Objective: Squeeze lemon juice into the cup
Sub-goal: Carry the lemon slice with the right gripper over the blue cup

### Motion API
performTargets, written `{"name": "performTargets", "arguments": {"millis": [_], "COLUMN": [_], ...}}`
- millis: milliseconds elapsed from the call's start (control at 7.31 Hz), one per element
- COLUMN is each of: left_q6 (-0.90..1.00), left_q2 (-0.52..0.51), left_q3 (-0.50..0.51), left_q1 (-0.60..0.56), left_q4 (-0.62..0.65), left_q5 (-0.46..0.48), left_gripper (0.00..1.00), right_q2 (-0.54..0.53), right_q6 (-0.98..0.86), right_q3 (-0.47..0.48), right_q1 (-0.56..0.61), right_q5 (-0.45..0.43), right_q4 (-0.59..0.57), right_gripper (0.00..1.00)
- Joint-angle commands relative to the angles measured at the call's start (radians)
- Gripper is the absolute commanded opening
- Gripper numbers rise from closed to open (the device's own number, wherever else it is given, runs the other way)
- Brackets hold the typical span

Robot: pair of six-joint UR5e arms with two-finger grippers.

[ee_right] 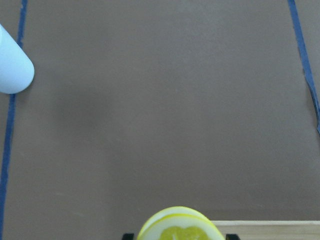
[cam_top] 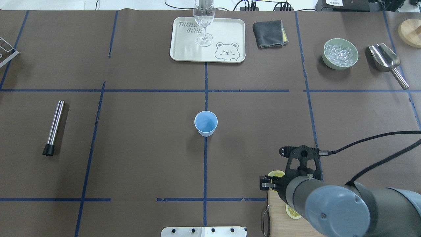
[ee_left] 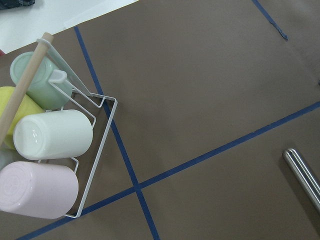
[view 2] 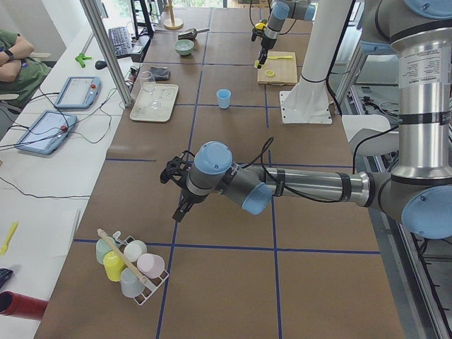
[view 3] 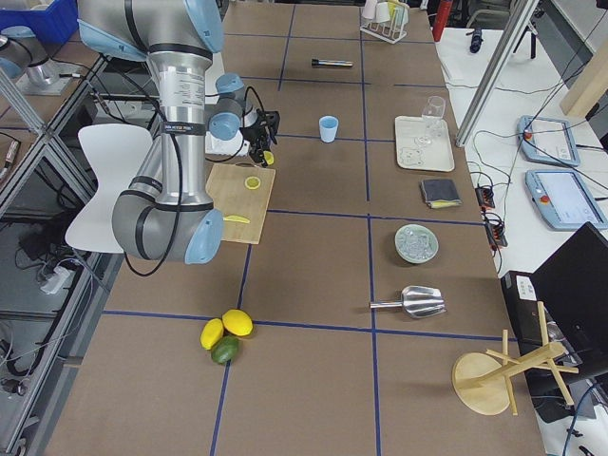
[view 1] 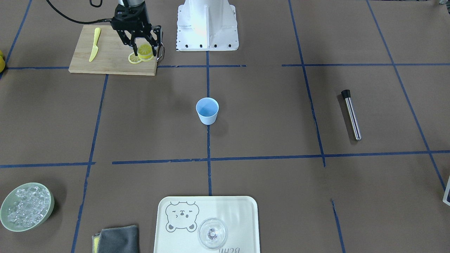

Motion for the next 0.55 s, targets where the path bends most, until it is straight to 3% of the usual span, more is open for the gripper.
{"name": "performTargets", "arguments": {"millis": [0,410], "left_q6": [0.0,0.0], "left_q2": [0.0,0.002], "left_q3": [0.002,0.006], "left_q1": [0.001,0.0], "left_q4": [0.002,0.002], "left_q5": [0.001,0.001], "left_gripper": [1.0,1.0], "right_q2": [0.253,0.427], "right_q6": [-0.032,-0.095], "right_q3": [-0.094,-0.264], "right_q1": [0.121,0.21], "right_q5": [0.104,0.129], "right_q4": [-0.17,-0.164], "right_gripper": [0.09,0.09]}}
